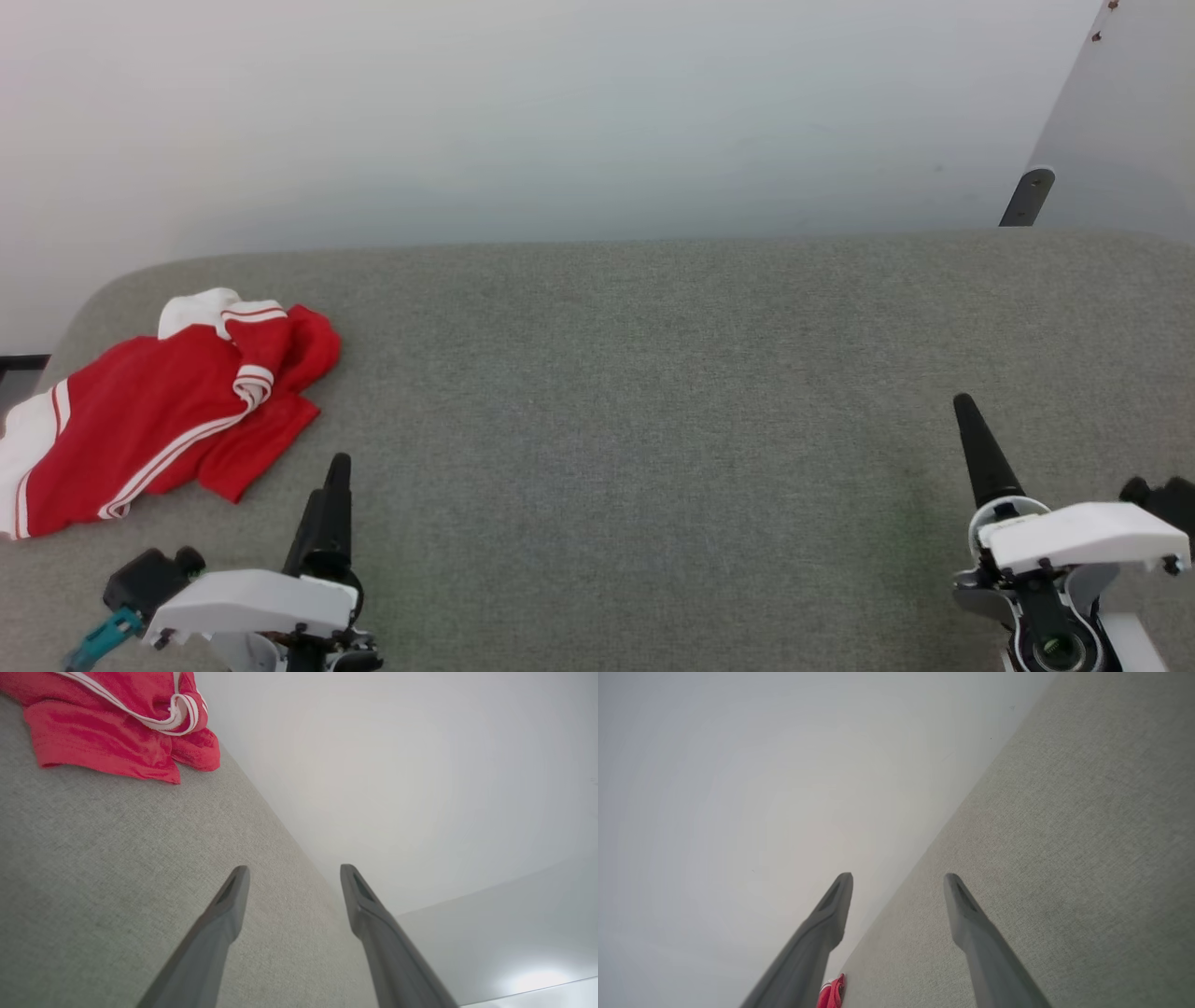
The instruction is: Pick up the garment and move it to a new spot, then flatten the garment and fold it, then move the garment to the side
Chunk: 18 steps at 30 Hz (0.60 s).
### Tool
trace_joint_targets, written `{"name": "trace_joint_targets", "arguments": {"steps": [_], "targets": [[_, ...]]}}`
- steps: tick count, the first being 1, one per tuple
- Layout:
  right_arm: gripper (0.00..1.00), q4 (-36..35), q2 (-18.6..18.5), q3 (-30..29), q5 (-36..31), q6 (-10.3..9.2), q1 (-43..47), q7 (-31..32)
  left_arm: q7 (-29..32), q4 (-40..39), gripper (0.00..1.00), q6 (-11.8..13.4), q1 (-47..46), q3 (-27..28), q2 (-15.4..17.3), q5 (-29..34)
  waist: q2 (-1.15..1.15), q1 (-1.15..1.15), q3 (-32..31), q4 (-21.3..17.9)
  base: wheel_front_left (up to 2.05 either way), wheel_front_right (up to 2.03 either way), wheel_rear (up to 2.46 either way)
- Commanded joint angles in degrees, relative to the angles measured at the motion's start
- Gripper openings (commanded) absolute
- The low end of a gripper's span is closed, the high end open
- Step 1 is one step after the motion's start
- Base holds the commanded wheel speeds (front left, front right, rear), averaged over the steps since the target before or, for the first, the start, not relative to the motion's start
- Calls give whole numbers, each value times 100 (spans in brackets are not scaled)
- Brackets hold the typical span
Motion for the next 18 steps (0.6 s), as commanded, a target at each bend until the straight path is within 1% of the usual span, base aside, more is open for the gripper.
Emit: {"name": "trace_joint_targets", "arguments": {"steps": [1,4,5,6,11,18], "targets": [[100,-18,-73,87,-315,3,-243,-73,-71,-113,100,43,-157,-37,68,380,0,0,-1,1,0,0,0],[100,15,-126,184,-708,3,-322,-137,-133,-144,100,40,-150,-47,71,714,0,0,-4,0,0,0,0],[100,15,-126,184,-708,3,-322,-137,-133,-144,100,40,-150,-47,71,714,0,0,-4,0,0,0,0],[100,26,-139,218,-841,3,-339,-153,-152,-148,100,39,-148,-50,70,812,0,0,-5,0,0,0,0],[100,127,-126,290,-1353,4,-409,-252,-249,-156,100,82,-150,-135,140,1452,0,0,-9,-5,0,0,0],[100,231,-203,398,-2167,4,-551,-383,-382,-124,100,154,-166,-209,190,2161,0,0,0,-18,0,0,0]]}}
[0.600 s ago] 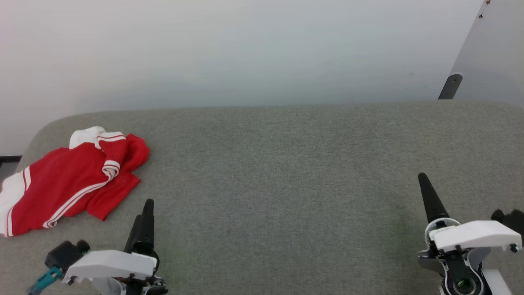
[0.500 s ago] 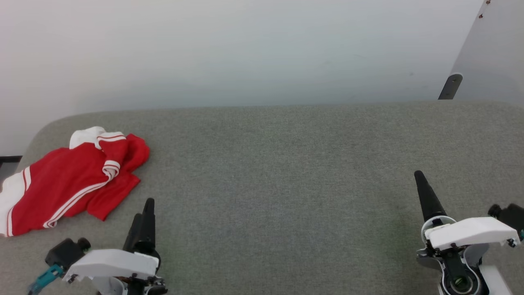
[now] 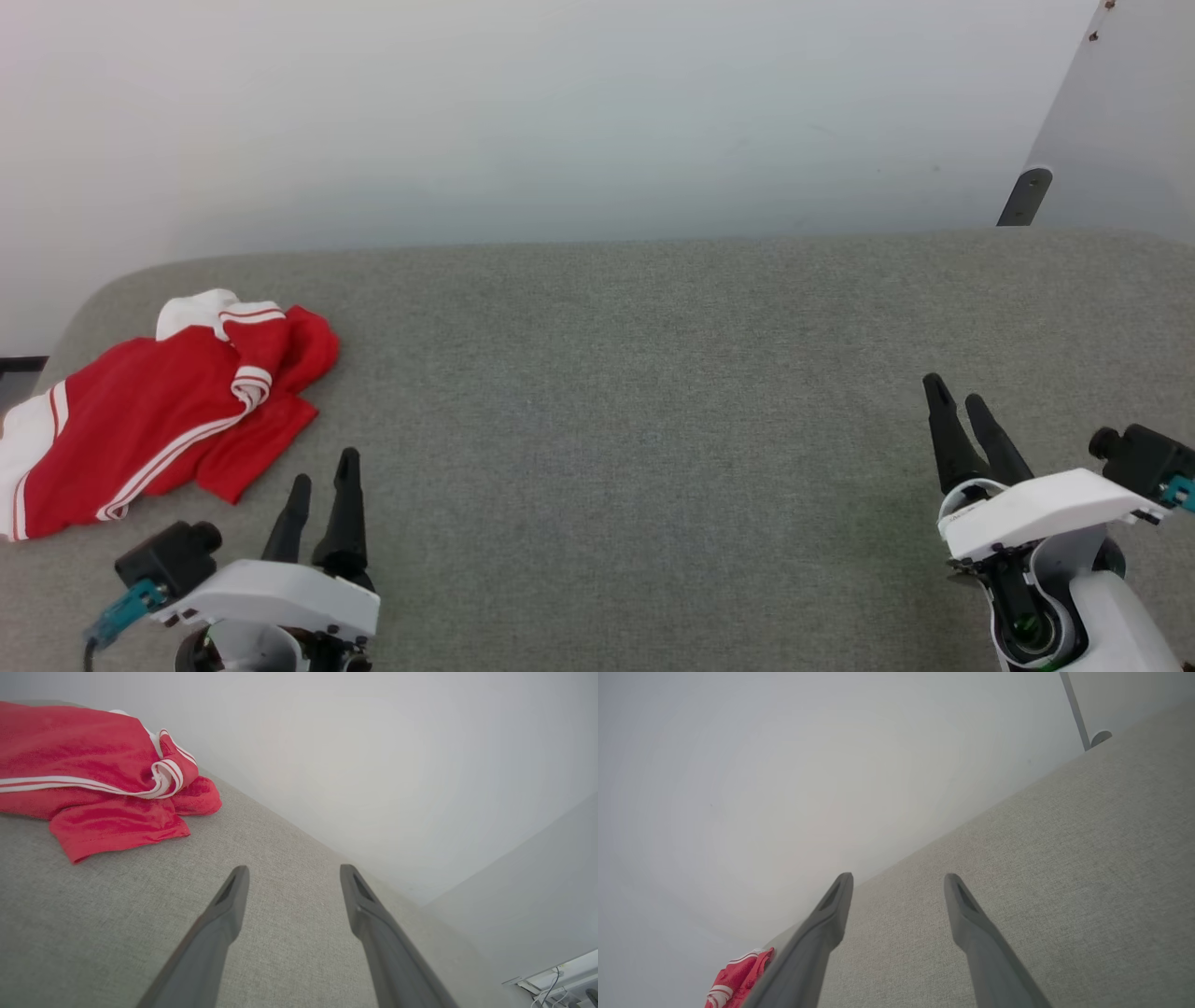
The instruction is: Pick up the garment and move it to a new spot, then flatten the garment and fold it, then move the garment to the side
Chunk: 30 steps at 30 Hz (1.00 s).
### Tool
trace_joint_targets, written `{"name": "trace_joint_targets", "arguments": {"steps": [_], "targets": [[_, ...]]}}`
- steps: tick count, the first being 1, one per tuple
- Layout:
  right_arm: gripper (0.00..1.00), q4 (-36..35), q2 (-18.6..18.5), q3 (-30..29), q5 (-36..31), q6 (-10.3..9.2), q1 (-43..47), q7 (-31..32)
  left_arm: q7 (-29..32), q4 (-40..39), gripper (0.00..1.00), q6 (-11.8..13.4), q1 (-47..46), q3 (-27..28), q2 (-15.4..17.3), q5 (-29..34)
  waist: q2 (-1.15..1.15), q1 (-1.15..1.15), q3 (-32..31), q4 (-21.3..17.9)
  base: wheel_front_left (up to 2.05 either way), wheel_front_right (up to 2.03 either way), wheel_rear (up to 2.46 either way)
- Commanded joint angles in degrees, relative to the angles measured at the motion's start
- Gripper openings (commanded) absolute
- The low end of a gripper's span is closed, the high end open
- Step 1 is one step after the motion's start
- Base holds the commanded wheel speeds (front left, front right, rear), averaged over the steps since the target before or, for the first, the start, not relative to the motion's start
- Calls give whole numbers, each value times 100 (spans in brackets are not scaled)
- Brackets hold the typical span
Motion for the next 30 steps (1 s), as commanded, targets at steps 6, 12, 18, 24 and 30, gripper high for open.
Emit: {"name": "trace_joint_targets", "arguments": {"steps": [6,12,18,24,30], "targets": [[100,5,-60,51,-814,3,-245,-157,-149,-38,100,94,-151,-56,47,618,0,0,-5,-3,0,0,0],[100,65,-22,-34,-1430,3,-271,-254,-249,-58,100,134,-171,-70,77,1042,0,0,-16,-3,0,0,0],[100,135,22,-59,-1935,3,-334,-344,-341,-41,100,148,-158,-72,108,1424,0,0,-24,-29,0,0,0],[100,157,51,-103,-2369,4,-353,-432,-425,-32,100,191,-144,-112,151,1837,0,0,-27,-45,0,0,0],[100,215,64,-179,-2781,4,-356,-518,-514,-3,100,177,-152,-120,162,2144,0,0,-36,-39,0,0,0]]}}
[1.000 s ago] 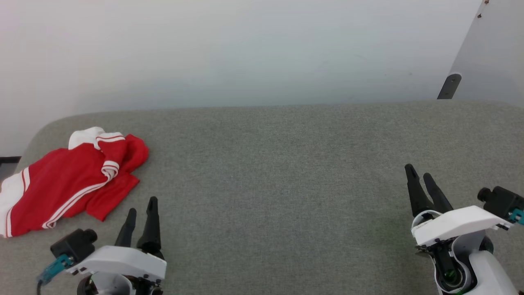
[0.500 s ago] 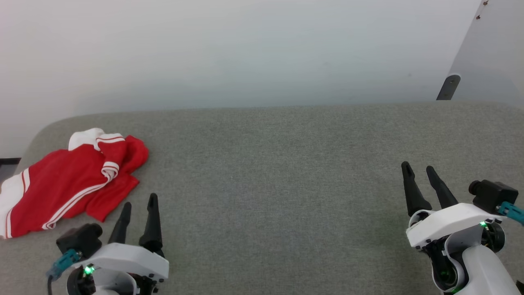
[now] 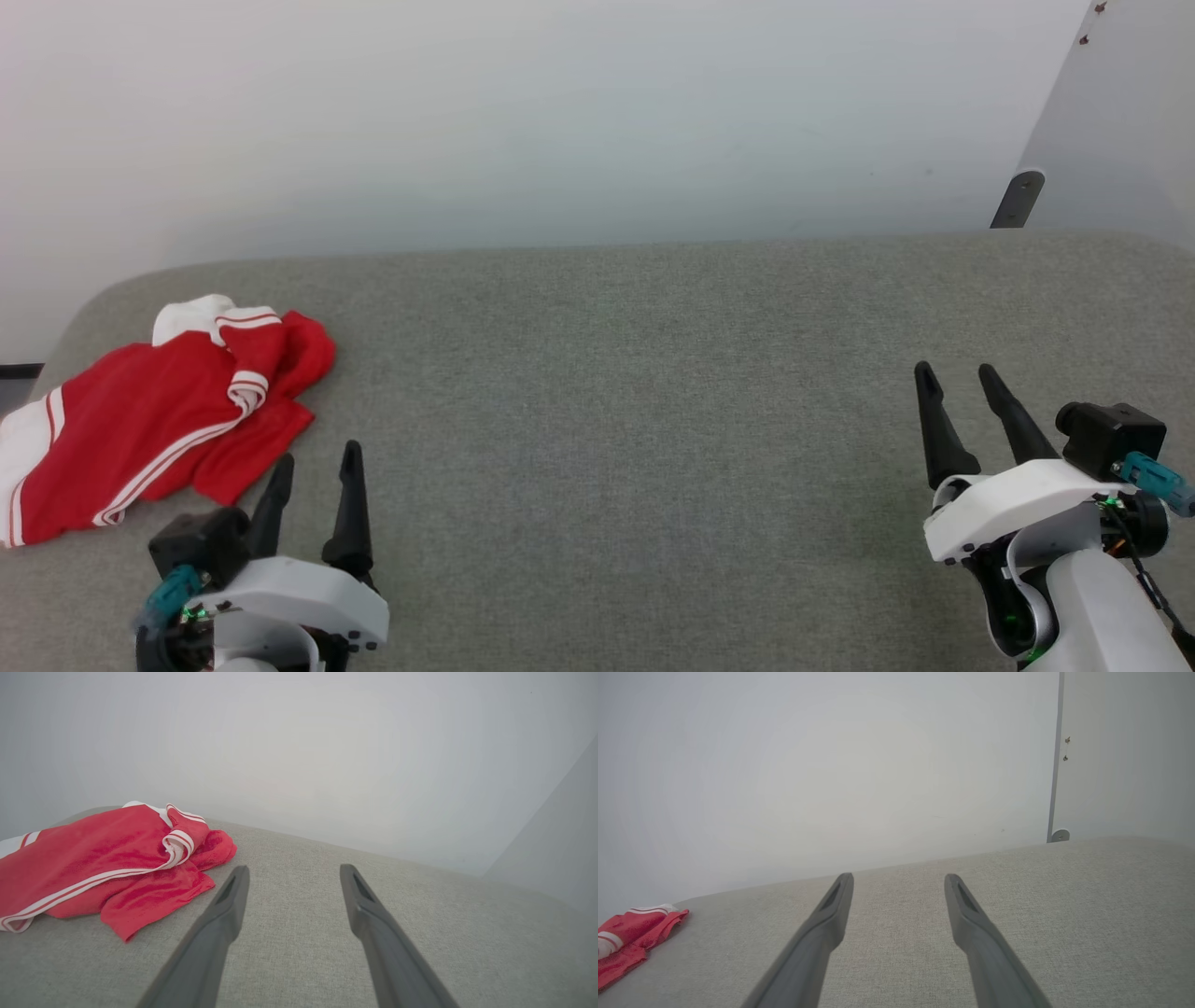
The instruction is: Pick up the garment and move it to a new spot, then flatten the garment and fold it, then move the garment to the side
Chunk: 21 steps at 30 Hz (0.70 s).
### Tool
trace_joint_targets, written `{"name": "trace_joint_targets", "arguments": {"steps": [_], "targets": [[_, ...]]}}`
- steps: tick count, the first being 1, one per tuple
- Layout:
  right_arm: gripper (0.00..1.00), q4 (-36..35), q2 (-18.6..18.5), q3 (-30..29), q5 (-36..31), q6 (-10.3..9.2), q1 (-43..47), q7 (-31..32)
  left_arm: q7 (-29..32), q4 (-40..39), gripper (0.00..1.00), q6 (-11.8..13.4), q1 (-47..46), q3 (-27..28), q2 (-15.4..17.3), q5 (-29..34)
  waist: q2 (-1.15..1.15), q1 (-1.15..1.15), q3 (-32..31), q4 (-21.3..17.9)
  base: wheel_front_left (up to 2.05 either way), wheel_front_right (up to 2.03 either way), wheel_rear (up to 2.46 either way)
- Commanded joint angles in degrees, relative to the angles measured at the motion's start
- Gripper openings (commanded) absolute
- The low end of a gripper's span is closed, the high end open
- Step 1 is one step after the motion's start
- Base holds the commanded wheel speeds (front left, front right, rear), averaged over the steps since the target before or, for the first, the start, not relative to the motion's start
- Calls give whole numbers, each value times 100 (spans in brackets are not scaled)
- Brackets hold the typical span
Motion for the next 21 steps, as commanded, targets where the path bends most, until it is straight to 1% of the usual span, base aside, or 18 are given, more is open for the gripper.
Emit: {"name": "trace_joint_targets", "arguments": {"steps": [1,9,21], "targets": [[100,-2,8,-52,-182,4,-99,-59,-59,-20,100,8,-96,15,29,136,0,0,1,3,0,0,0],[100,46,52,-295,-698,5,13,-164,-162,27,100,-33,-106,49,34,524,0,0,-4,-11,0,0,0],[100,172,92,-345,-1322,4,-19,-307,-302,247,100,-152,-130,115,0,1016,0,0,-11,-47,0,0,0]]}}
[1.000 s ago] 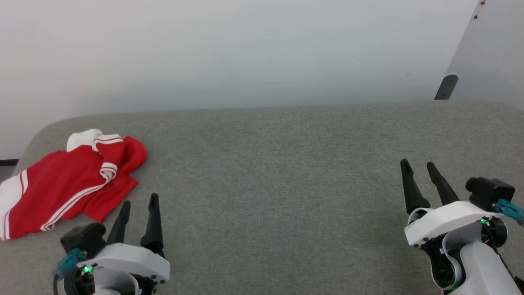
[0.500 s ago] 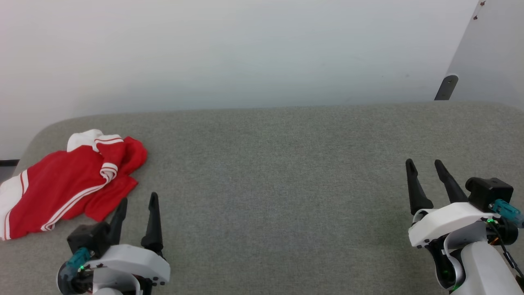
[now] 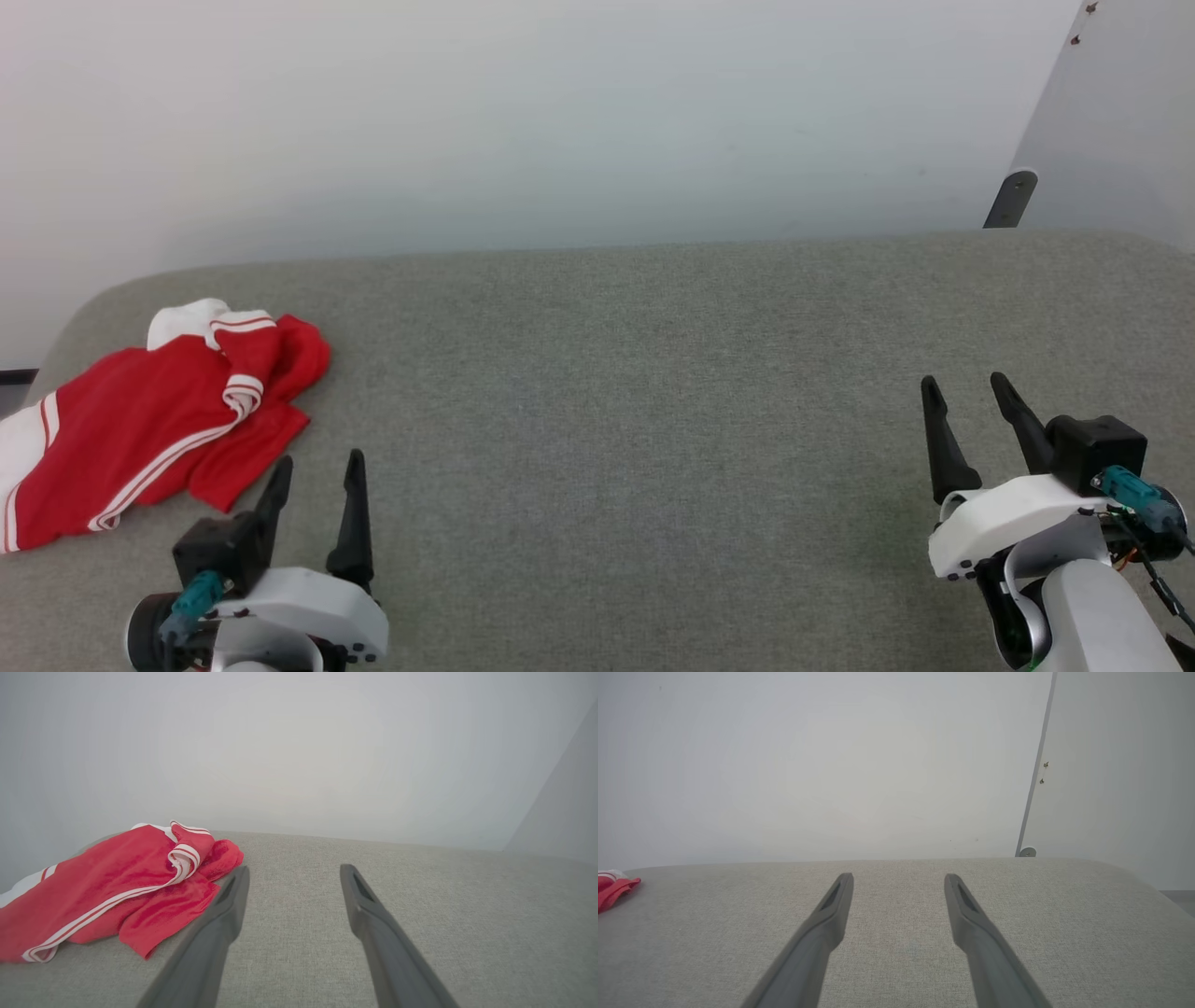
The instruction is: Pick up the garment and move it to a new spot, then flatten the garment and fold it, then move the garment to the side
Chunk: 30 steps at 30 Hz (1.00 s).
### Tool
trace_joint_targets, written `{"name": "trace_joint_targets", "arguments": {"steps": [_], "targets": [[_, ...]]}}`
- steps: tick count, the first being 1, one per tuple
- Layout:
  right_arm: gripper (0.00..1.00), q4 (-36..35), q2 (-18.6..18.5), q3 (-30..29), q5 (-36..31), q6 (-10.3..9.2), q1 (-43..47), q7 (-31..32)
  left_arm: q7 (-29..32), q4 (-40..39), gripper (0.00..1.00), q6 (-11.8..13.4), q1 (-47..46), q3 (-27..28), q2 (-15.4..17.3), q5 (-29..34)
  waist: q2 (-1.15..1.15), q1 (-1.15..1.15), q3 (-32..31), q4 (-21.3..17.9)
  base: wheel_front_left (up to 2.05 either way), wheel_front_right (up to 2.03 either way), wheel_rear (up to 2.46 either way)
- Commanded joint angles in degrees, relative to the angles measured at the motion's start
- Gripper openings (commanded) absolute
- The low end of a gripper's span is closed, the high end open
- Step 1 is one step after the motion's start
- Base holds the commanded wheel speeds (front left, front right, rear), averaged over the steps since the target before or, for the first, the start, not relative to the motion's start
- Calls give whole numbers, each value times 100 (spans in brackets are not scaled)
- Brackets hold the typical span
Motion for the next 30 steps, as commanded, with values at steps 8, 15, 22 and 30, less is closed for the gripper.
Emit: {"name": "trace_joint_targets", "arguments": {"steps": [8,15,22,30], "targets": [[100,61,31,-113,-427,4,-102,-131,-126,92,100,-109,-54,97,24,420,0,0,-16,-10,0,0,0],[100,85,67,-142,-654,4,-90,-192,-184,140,100,-142,-65,116,4,701,0,0,-34,-12,0,0,0],[100,47,104,-255,-846,4,-65,-270,-258,267,100,-185,-107,195,-21,914,0,0,-45,-27,0,0,0],[100,32,139,-319,-746,4,63,-276,-255,414,100,-257,-106,301,-56,810,0,0,-64,-38,0,0,0]]}}
